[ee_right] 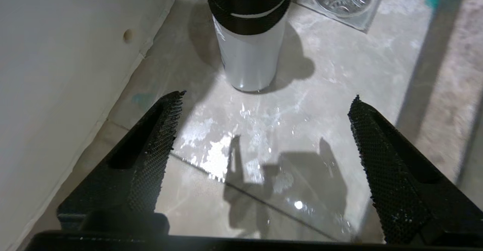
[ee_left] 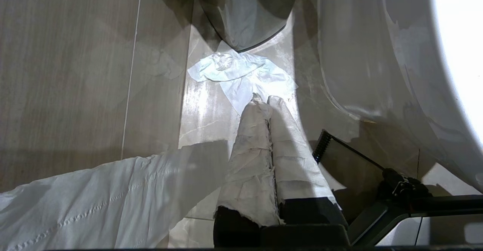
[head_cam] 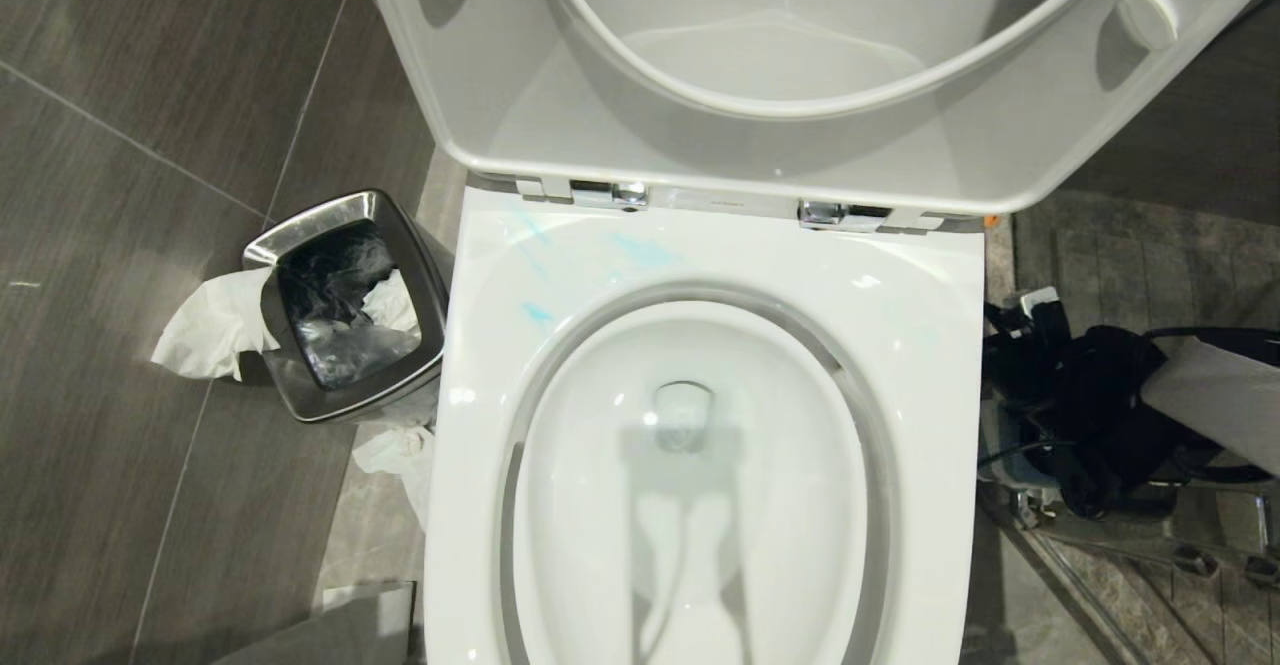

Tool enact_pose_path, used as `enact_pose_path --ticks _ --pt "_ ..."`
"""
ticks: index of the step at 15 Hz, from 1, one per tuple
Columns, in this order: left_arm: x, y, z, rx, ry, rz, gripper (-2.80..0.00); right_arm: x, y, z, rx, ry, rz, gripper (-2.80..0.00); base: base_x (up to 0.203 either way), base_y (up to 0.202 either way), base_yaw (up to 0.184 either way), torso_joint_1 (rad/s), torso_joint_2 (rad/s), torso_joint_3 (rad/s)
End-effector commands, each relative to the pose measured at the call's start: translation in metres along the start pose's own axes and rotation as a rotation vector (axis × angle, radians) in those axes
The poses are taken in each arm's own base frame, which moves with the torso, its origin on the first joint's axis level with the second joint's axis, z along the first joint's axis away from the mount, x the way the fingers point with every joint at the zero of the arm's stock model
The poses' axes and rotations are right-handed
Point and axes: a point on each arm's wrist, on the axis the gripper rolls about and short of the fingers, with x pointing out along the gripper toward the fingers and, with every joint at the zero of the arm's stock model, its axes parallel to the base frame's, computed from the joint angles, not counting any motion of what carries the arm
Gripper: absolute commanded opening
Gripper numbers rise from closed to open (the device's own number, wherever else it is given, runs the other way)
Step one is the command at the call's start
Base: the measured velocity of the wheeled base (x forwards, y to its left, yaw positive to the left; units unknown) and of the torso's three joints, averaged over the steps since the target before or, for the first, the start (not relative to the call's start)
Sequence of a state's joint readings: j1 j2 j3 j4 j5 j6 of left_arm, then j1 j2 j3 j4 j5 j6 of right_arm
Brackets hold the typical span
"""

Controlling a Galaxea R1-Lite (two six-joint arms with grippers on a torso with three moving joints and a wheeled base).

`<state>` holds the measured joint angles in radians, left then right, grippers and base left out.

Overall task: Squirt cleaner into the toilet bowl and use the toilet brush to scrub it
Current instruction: Pour in the cleaning agent

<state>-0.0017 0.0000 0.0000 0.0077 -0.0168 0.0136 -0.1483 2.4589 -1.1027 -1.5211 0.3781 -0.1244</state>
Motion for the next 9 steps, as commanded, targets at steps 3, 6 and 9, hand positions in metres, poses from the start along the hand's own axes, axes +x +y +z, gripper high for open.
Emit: enact_pose_path --ticks 3,6,9 --pt "0.0 0.0 -0.001 0.0 0.004 0.0 -2.8 0.021 -0.004 -0.01 -0.018 -0.068 0.001 0.0 0.0 0.0 0.0 0.0 0.0 0.0" --pt "0.0 0.0 -0.001 0.0 0.005 -0.001 -2.8 0.037 -0.002 -0.009 -0.031 -0.128 0.01 0.0 0.0 0.0 0.0 0.0 0.0 0.0" --pt "0.0 0.0 0.0 0.0 0.003 -0.001 -2.8 0.056 0.003 -0.005 -0.023 -0.205 0.026 0.0 0.0 0.0 0.0 0.0 0.0 0.0"
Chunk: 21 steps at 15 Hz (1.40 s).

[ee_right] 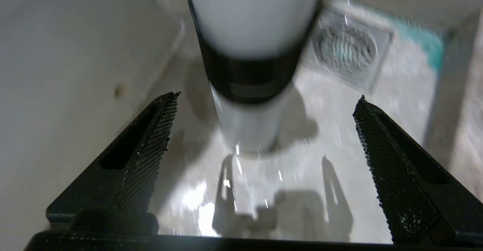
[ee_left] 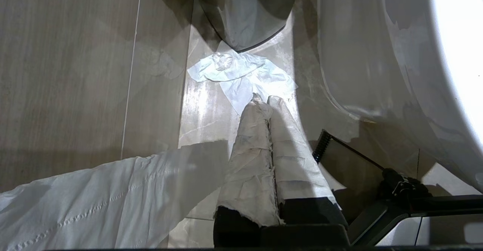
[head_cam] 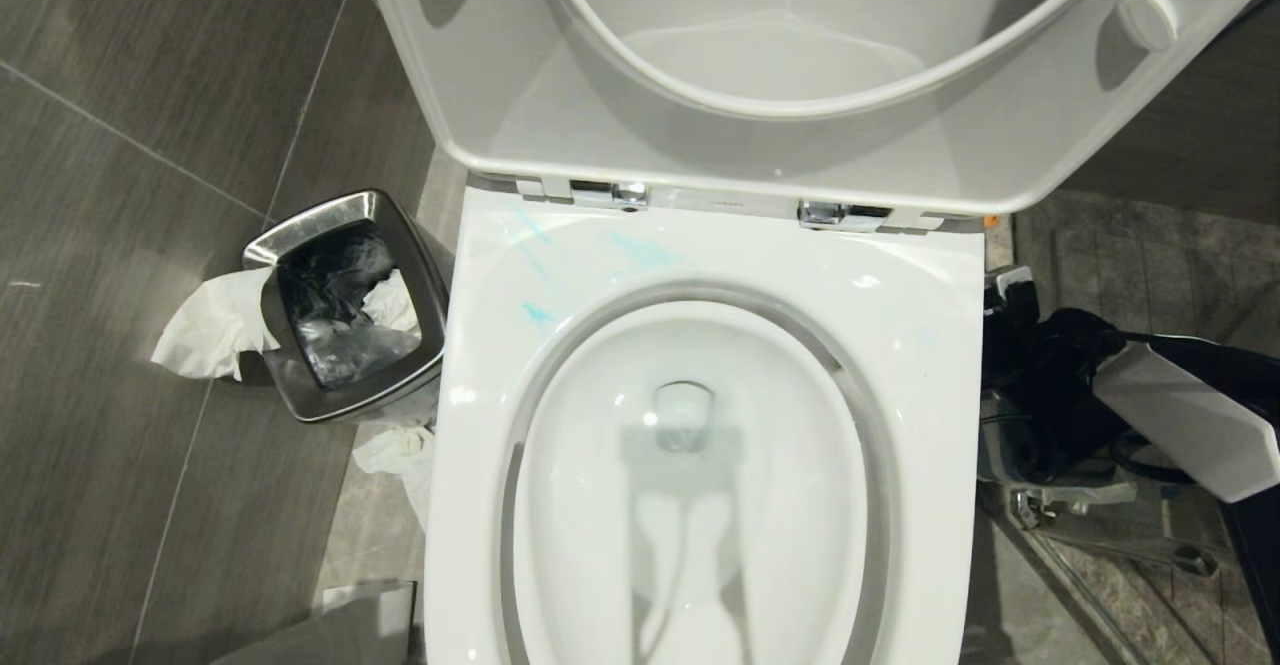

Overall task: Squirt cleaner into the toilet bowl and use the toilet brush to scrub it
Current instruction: Pour in the cleaning agent

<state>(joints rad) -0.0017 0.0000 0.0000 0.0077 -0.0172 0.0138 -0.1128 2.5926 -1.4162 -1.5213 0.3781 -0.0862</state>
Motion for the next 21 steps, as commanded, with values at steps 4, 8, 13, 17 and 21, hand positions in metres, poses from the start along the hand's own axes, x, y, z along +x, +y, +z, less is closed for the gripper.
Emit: enact_pose_path --ticks 4,8,13,17,21 --pt "0.0 0.0 0.0 0.0 0.003 0.0 -2.8 0.021 0.004 -0.014 -0.009 -0.09 0.012 0.0 0.0 0.0 0.0 0.0 0.0 0.0" --pt "0.0 0.0 -0.001 0.0 0.005 0.0 -2.8 0.029 0.001 -0.015 -0.019 -0.142 0.007 0.0 0.0 0.0 0.0 0.0 0.0 0.0" --pt "0.0 0.0 0.0 0.0 0.003 0.0 -2.8 0.04 -0.003 -0.014 -0.035 -0.22 0.003 0.0 0.0 0.0 0.0 0.0 0.0 0.0" --pt "0.0 0.0 0.0 0.0 0.003 0.0 -2.8 0.045 -0.003 -0.017 -0.04 -0.254 0.008 0.0 0.0 0.0 0.0 0.0 0.0 0.0" --pt "0.0 0.0 0.0 0.0 0.003 0.0 -2.8 0.047 -0.002 -0.023 -0.05 -0.28 0.014 0.0 0.0 0.0 0.0 0.0 0.0 0.0"
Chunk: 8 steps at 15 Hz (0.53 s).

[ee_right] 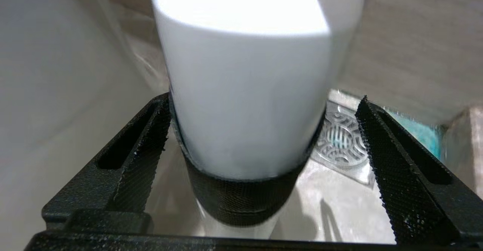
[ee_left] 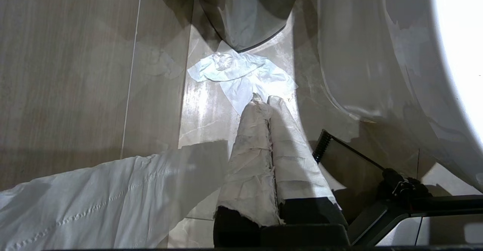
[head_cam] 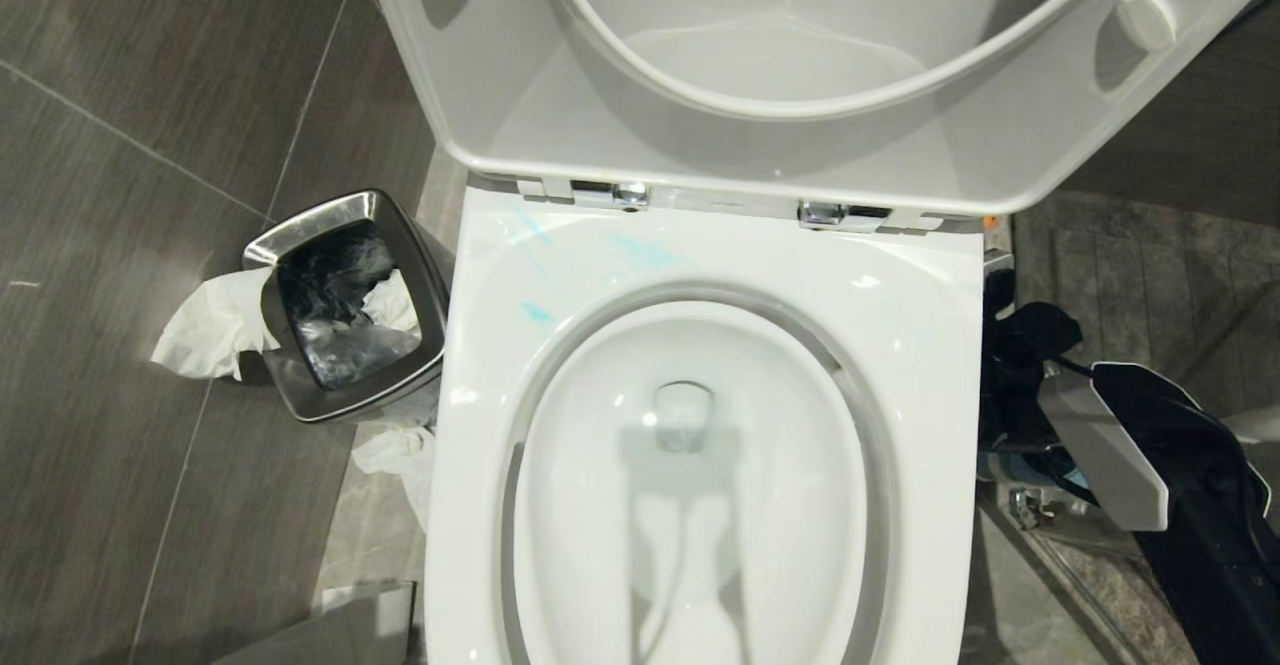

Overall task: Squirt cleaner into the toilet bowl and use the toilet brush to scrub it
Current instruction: Pour in the cleaning agent

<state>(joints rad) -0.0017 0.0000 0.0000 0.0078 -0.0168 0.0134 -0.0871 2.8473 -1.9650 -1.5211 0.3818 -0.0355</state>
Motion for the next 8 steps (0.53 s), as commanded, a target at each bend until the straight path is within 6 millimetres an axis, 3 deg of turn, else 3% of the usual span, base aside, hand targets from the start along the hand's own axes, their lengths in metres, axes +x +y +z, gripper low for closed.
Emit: enact_pose_path --ticks 1,8 --pt "0.0003 0.0 -0.0007 0.0 0.004 0.0 -2.8 -0.0037 0.0027 -0.0079 -0.001 -0.001 0.013 0.0 0.0 0.0 0.0 0.0 0.0 0.0" --pt "0.0003 0.0 -0.0008 0.0 0.004 0.0 -2.8 -0.002 0.0011 -0.0044 0.005 -0.008 0.016 0.0 0.0 0.0 0.0 0.0 0.0 0.0"
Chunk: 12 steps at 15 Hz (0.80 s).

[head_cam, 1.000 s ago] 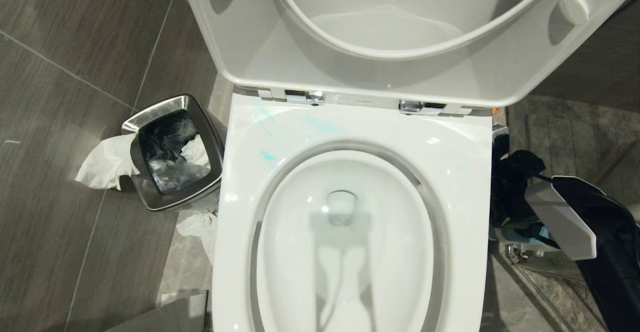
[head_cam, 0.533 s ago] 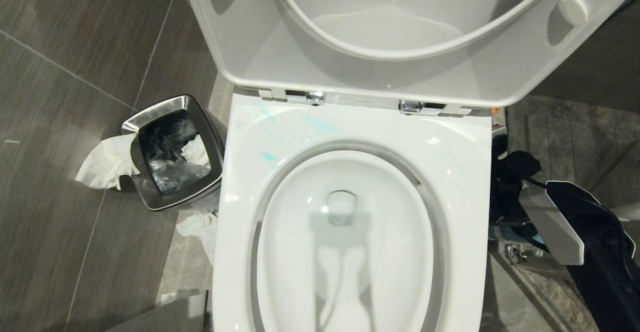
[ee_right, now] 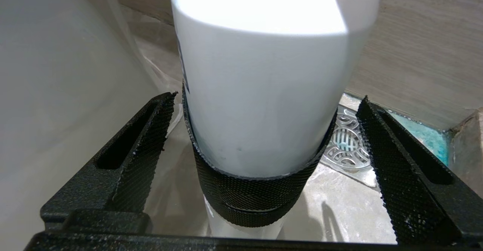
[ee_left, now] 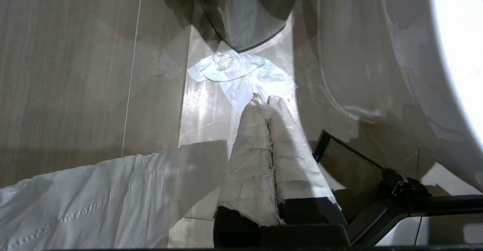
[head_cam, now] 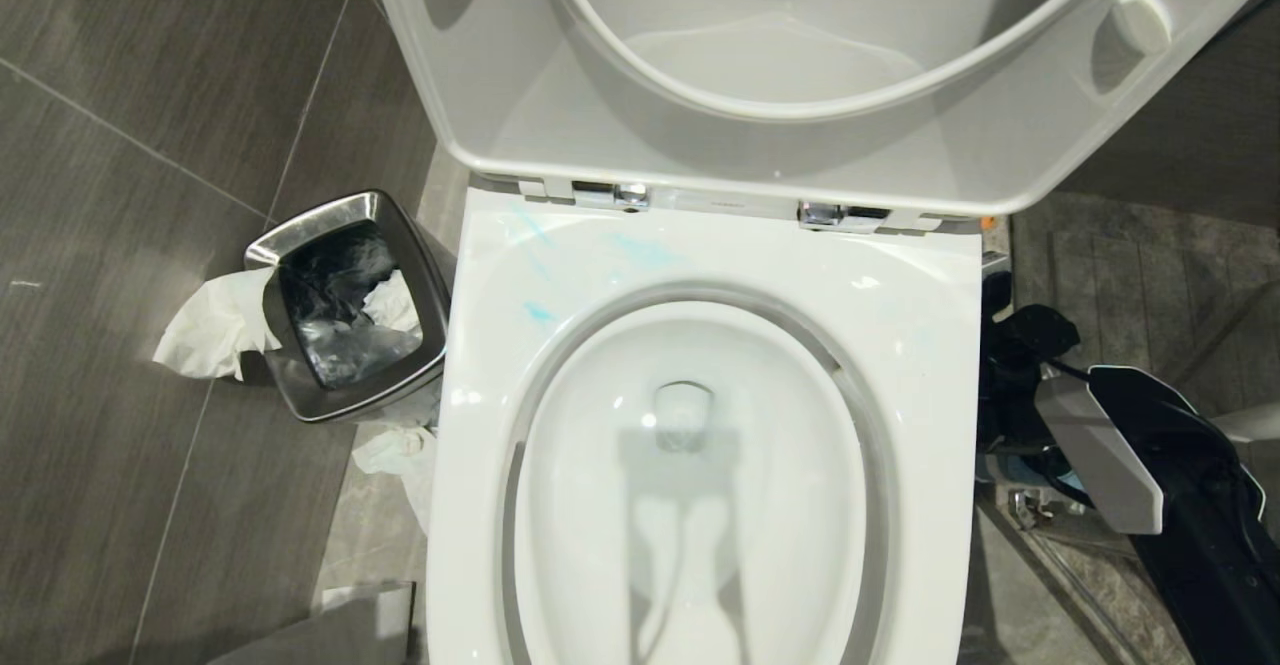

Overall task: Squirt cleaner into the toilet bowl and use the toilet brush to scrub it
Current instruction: Pour in the cleaning agent

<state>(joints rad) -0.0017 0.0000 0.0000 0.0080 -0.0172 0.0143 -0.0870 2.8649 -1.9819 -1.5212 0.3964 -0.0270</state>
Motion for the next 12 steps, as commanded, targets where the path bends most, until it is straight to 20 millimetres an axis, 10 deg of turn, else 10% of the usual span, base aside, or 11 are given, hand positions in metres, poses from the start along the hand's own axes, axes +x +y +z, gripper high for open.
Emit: enact_pose_path --ticks 1,2,12 --pt "0.0003 0.0 -0.0008 -0.001 0.004 0.0 -2.8 0.0005 -0.0005 0.002 -0.005 -0.01 0.002 0.0 0.0 0.0 0.0 0.0 0.0 0.0" --pt "0.0002 0.0 -0.0004 0.0 0.003 0.0 -2.8 0.0005 -0.0005 0.002 -0.005 -0.01 0.002 -2.8 0.0 0.0 0.0 0.0 0.0 0.0" --pt "0.0003 0.0 -0.0007 -0.001 0.004 0.0 -2.8 0.0006 -0.0005 0.0022 -0.01 -0.011 0.003 -2.8 0.0 0.0 0.0 0.0 0.0 0.0"
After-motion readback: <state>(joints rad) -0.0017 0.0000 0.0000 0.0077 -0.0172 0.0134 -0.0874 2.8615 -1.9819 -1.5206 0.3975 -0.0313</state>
